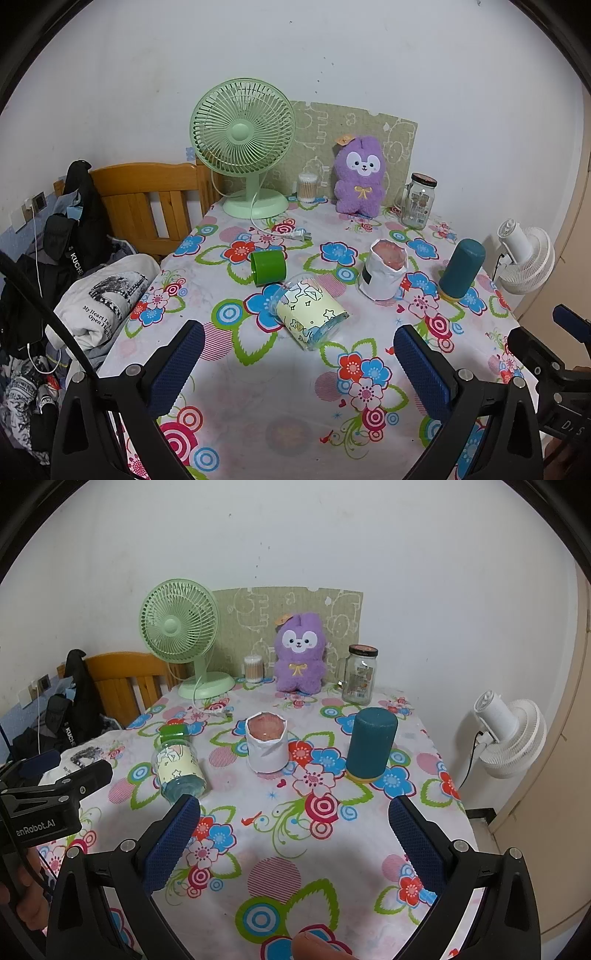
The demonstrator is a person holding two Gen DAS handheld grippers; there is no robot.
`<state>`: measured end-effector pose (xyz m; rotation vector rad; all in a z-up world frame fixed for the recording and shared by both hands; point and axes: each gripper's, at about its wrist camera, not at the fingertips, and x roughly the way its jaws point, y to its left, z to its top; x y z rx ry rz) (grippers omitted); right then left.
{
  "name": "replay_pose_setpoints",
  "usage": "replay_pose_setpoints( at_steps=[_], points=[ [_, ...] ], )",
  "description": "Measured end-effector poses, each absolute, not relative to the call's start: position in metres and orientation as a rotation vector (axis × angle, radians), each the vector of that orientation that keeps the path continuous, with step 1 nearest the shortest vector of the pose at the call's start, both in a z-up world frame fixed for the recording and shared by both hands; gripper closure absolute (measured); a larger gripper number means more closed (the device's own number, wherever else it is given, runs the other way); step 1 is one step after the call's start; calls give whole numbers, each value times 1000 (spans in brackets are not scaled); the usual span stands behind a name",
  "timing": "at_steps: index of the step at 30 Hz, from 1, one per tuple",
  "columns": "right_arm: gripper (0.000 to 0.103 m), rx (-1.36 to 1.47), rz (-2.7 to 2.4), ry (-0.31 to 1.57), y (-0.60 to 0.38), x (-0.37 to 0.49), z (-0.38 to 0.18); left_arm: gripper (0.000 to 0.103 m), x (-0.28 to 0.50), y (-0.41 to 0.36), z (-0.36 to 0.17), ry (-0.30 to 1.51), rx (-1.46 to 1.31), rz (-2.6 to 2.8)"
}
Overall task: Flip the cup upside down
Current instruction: 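Move the right tool toward the green star-print cup lying on its side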
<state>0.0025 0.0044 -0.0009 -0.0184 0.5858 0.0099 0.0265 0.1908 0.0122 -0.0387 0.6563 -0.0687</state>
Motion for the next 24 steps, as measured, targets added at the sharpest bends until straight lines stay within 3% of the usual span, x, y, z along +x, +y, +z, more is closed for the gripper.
replay_pose_setpoints(
  at_steps=[24],
  points=[
    [0, -48, 105, 692, 33, 63, -26, 0, 62, 211, -25, 765, 54, -158]
  ],
)
